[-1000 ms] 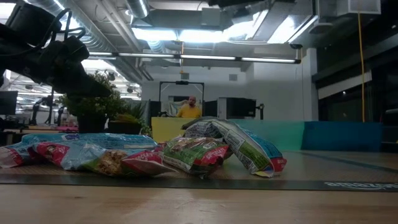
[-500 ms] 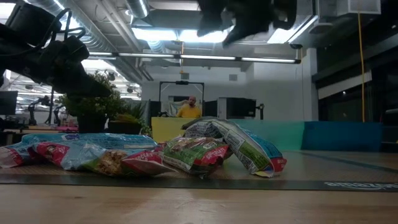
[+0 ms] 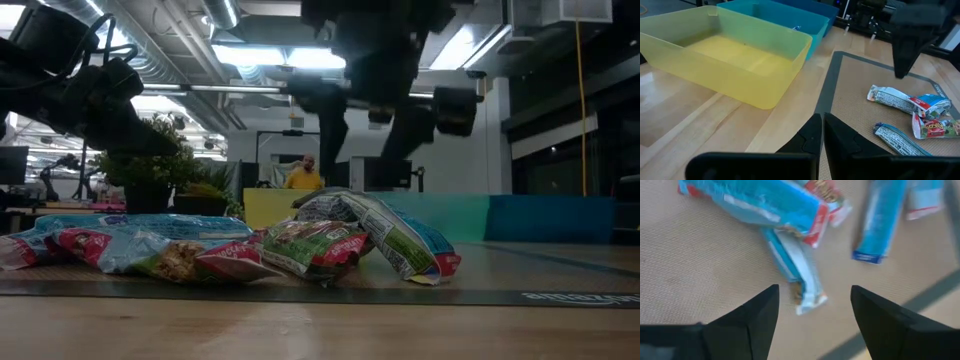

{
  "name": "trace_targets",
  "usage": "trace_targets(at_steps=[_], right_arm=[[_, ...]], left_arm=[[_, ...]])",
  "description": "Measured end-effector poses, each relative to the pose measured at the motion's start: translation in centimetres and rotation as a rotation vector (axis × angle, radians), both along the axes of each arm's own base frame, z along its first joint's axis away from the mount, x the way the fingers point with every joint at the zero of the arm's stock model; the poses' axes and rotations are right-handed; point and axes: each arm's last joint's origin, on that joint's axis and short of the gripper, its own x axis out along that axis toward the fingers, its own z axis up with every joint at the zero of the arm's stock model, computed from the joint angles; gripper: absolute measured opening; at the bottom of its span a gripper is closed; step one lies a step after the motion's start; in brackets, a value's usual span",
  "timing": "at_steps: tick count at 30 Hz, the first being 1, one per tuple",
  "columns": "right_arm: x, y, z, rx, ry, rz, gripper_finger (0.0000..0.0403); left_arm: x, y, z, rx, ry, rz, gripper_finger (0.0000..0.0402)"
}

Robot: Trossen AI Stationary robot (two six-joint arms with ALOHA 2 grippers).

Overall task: Pick and place Granola Bars by type
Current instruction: Put the granola bar into the dark blue bin

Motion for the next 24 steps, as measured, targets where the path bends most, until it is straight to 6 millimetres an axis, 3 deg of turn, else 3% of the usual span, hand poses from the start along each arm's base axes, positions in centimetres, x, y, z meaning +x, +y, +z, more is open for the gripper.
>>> trace_targets(at_steps=[18, 24], right_arm=[[1.3, 0.2, -4.7, 0.004, 0.079, 0.007, 0.0248], [1.3, 0.2, -5.3, 0.000, 0.091, 0.006, 0.0246]], left_arm=[[0.0, 0.0, 0.0, 0.000, 0.000, 0.000, 0.0012], [0.0, 0.0, 0.0, 0.000, 0.001, 0.000, 0.0012]])
